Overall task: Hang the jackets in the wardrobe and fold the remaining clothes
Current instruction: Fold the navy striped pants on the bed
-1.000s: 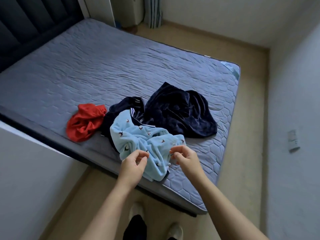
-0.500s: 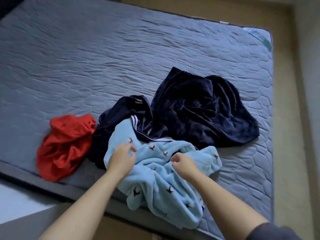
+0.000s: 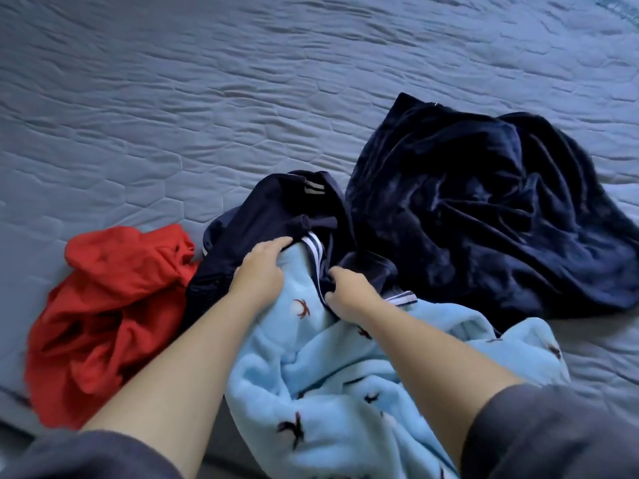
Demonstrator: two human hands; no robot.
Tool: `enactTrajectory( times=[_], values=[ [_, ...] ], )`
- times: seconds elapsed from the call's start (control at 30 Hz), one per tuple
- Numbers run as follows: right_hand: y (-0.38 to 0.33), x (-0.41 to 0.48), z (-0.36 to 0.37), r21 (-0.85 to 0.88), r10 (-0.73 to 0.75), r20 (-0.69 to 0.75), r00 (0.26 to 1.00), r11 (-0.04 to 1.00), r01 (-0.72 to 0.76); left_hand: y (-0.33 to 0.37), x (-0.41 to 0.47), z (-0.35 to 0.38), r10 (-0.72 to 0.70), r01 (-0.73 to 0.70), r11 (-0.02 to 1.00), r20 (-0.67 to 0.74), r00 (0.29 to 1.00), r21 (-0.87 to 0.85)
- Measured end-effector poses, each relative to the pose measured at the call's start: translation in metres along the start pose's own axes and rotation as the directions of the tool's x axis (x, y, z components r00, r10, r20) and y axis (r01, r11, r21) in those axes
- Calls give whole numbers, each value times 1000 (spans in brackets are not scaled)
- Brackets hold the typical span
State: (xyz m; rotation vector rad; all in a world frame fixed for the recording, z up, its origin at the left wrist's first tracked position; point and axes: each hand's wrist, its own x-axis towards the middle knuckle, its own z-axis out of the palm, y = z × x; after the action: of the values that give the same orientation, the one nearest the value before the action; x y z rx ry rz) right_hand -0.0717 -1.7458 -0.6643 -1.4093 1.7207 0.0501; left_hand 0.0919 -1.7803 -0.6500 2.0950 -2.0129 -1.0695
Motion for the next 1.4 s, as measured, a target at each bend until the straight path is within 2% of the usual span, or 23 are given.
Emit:
enactTrajectory(
  times=[0.07, 0.13, 0.2, 0.27, 0.33, 0.47, 0.6, 0.77, 0.9, 0.93, 1.0, 1.07, 1.13, 1.2, 1.23, 1.33, 1.4],
  values=[
    [3, -4, 5, 55, 8, -74, 997, 998, -4, -1, -6, 7, 0, 2, 999, -49, 999, 49],
    [5, -15, -14, 243, 73, -177, 982, 970, -28, 6, -16, 7, -18, 26, 995, -84, 996, 93],
    [3, -27, -51, 418, 130, -262, 956, 909, -9, 20, -29, -1, -63, 67, 995, -59, 996, 79],
    [-6, -46, -101, 440, 95, -334, 938, 896, 66, 41, -43, -17, -84, 85, 996, -13, 996, 34],
    [-21, -72, -155, 458, 31, -385, 922, 874, 162, 70, -58, -35, -34, 34, 999, -21, 999, -21],
    [-56, -151, -254, 601, -41, -443, 896, 727, 330, 151, -86, -79, 65, -81, 981, -91, 994, -179],
    [-82, -248, -333, 639, -74, -456, 887, 666, 384, 232, -126, -112, 148, -169, 968, -124, 981, -187],
    [-90, -373, -403, 634, -159, -498, 852, 603, 484, 299, -198, -127, 13, -79, 962, -245, 969, -262],
    [-77, -457, -449, 602, -247, -567, 786, 527, 600, 342, -249, -139, 115, -240, 897, -329, 937, -371],
    [-68, -474, -460, 572, -258, -582, 771, 544, 614, 355, -261, -147, 128, -284, 874, -377, 917, -395],
    [-45, -503, -477, 456, -253, -602, 758, 670, 586, 384, -285, -171, 147, -383, 826, -498, 855, -413],
    [-14, -525, -488, 260, -235, -595, 768, 849, 460, 417, -312, -202, 176, -471, 787, -586, 791, -399],
    [14, -540, -489, 41, -210, -546, 811, 960, 276, 451, -340, -236, 204, -536, 758, -645, 736, -372],
    [34, -553, -481, -43, -164, -500, 850, 985, 165, 487, -368, -266, 246, -591, 721, -664, 706, -362],
    [39, -560, -475, -12, -164, -468, 869, 984, 179, 505, -382, -278, 273, -611, 707, -660, 700, -356],
    [39, -579, -455, 118, -357, -363, 861, 899, 423, 559, -424, -299, 361, -658, 623, -591, 722, -423],
    [26, -588, -444, 208, -427, -374, 823, 827, 523, 588, -448, -305, 405, -653, 539, -515, 755, -532]
  ],
)
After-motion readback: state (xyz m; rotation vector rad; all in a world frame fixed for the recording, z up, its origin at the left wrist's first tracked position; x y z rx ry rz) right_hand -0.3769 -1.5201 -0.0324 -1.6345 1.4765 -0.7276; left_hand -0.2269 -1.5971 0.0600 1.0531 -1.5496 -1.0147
